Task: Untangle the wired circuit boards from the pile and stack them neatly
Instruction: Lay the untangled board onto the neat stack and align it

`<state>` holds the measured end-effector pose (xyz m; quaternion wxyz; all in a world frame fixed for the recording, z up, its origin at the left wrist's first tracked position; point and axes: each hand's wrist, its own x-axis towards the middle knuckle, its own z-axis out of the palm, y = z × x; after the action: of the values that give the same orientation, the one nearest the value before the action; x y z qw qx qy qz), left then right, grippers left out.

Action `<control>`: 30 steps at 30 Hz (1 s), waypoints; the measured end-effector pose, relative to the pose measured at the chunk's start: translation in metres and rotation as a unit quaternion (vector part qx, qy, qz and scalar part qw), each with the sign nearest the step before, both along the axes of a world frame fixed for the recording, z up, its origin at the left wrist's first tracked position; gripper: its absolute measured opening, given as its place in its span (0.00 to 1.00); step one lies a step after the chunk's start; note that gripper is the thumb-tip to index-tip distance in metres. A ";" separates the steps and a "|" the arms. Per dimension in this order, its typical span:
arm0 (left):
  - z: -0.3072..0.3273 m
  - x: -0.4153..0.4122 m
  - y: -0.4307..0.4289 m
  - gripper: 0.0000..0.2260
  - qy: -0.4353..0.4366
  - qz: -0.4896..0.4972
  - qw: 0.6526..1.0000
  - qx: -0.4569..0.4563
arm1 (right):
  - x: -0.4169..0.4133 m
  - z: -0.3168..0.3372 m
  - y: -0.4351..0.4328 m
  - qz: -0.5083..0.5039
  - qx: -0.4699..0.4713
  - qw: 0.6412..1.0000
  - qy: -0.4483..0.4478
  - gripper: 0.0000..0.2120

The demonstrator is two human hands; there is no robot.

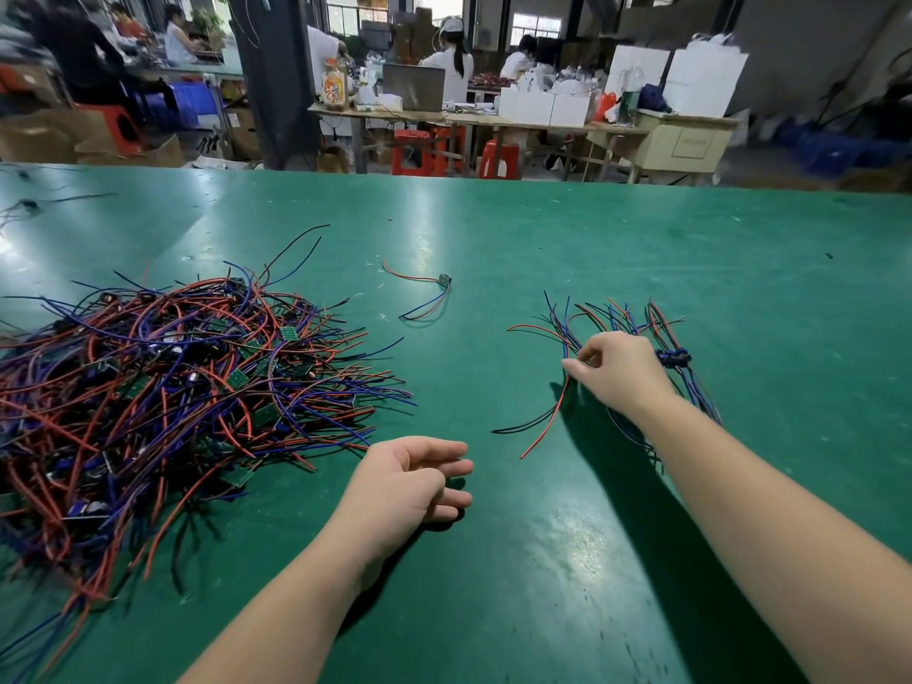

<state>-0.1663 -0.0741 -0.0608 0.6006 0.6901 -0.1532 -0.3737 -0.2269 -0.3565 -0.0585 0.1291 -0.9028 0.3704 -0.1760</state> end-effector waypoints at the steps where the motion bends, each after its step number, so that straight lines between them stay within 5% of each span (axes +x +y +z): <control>1: 0.000 0.000 0.000 0.21 0.001 0.000 1.000 0.000 | 0.005 -0.004 0.004 -0.007 0.005 1.000 0.006 0.09; 11: 0.002 -0.002 -0.001 0.21 -0.013 -0.010 1.000 0.002 | 0.003 0.000 0.002 -0.045 -0.068 0.995 0.057 0.03; 19: -0.002 -0.001 0.000 0.20 -0.047 0.007 0.999 -0.002 | -0.001 0.013 0.023 -0.017 -0.126 0.971 0.204 0.15; 23: -0.005 0.009 0.006 0.17 -0.238 0.060 0.969 0.029 | 0.003 0.014 0.044 -0.016 -0.069 0.990 0.122 0.13; 25: -0.006 0.016 0.010 0.15 -0.311 0.080 0.946 0.055 | 0.002 0.013 0.052 -0.034 -0.054 0.984 0.166 0.06; 30: -0.013 0.021 0.009 0.14 -0.330 0.084 0.938 0.064 | -0.008 0.007 0.058 -0.020 -0.054 0.969 0.242 0.04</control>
<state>-0.1452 -0.0653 -0.0735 0.5002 0.8219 -0.2600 -0.0824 -0.2349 -0.2984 -0.0517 -0.0169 -0.9165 0.3988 0.0251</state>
